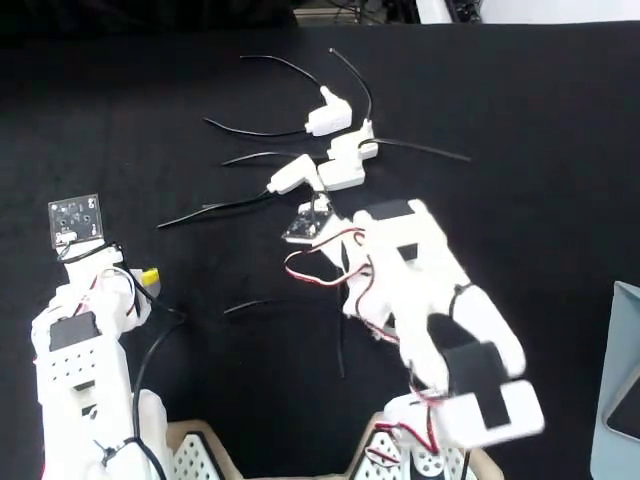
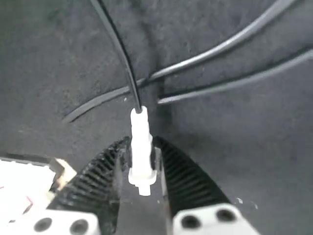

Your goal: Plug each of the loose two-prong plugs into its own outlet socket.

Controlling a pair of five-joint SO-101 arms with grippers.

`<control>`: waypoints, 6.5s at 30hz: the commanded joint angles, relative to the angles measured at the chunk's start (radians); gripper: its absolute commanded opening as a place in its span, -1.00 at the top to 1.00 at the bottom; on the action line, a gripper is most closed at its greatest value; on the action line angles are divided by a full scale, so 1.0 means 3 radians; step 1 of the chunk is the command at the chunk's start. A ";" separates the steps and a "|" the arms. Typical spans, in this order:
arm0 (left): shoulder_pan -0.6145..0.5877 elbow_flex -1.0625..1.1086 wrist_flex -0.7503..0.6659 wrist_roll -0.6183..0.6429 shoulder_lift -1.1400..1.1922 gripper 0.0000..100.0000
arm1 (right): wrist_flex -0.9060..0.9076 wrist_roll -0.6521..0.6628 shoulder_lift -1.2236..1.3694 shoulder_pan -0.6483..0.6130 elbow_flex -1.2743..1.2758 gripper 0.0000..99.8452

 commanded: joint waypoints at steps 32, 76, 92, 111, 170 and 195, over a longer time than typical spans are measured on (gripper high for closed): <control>0.1174 -0.0580 -0.0409 0.0762 -0.0031 0.44 | -0.2665 -0.2614 -0.2902 -0.1013 0.1578 0.98; 0.1644 0.0084 -0.0046 0.0644 -0.1683 0.44 | -0.2762 -0.2614 -0.3230 -0.1483 0.2166 0.98; 0.1931 -0.0038 0.0199 0.0501 -0.1713 0.44 | -0.2767 -0.2588 -0.3225 -0.1018 0.2135 0.98; 0.2263 -0.1199 0.0205 0.0890 0.0169 0.44 | -0.2787 -0.2614 -0.3204 0.0772 0.1711 0.98; 0.2591 -0.3910 0.1877 -0.1048 0.4153 0.94 | -0.2767 -0.2593 -0.3204 0.0941 0.1726 0.98; 0.2325 -0.3015 0.1647 -0.0859 0.2736 0.58 | -0.2757 -0.2588 -0.3199 0.0936 0.1731 0.98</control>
